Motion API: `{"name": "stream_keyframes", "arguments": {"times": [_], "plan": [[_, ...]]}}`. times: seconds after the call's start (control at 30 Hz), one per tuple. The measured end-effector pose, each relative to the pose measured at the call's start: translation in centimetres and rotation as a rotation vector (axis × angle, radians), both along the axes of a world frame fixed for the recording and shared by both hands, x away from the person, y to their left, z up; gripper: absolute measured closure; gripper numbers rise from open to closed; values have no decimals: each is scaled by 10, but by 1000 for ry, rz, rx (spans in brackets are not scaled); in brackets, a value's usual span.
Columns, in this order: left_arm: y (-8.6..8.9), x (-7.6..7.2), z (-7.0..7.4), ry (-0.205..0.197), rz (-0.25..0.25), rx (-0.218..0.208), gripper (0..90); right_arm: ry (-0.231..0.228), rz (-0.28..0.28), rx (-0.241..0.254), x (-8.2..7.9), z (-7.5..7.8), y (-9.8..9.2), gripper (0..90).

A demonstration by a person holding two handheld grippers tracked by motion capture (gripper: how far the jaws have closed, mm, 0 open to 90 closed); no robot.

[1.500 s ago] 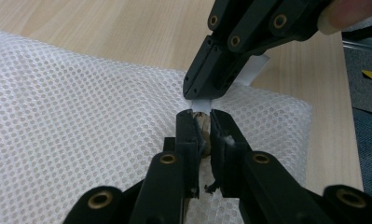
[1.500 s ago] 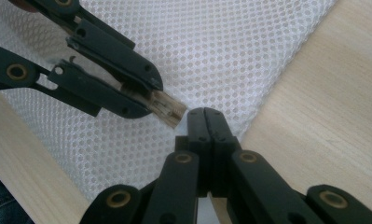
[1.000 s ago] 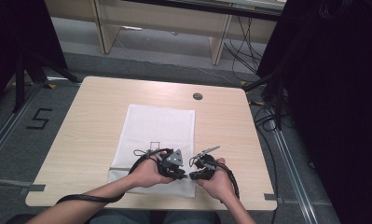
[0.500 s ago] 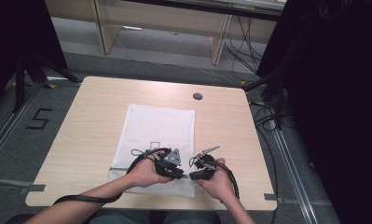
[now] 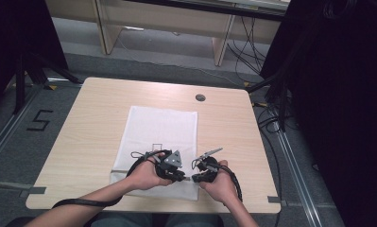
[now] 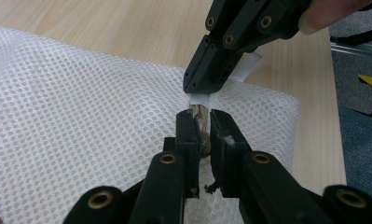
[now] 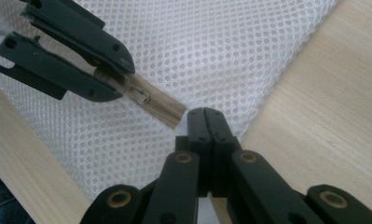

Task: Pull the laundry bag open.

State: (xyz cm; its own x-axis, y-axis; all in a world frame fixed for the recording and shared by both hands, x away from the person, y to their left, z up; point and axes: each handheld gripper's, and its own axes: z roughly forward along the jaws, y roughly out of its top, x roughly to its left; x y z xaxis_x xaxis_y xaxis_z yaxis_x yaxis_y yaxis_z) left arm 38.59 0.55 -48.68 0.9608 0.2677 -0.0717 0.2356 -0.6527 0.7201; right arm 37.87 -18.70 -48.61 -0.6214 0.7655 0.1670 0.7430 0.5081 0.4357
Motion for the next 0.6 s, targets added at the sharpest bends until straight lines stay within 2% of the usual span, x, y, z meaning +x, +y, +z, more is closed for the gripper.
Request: {"name": "stream_keyframes", "arguments": {"times": [0.23,0.27,0.33,0.37,0.43,0.6], "plan": [[0,-1,0,-3,1,5,820,1,3,-2,0,0,0,900],[0,0,1,-14,-11,7,819,0,3,-3,0,0,0,900],[0,-2,0,-10,1,5,820,0,4,-4,0,0,0,900],[1,-1,1,-24,-12,16,819,-1,4,-4,0,0,0,900],[2,-2,2,-12,2,8,820,0,5,-5,0,0,0,900],[4,-1,2,-14,-5,11,820,0,5,-6,0,0,0,900]]}}
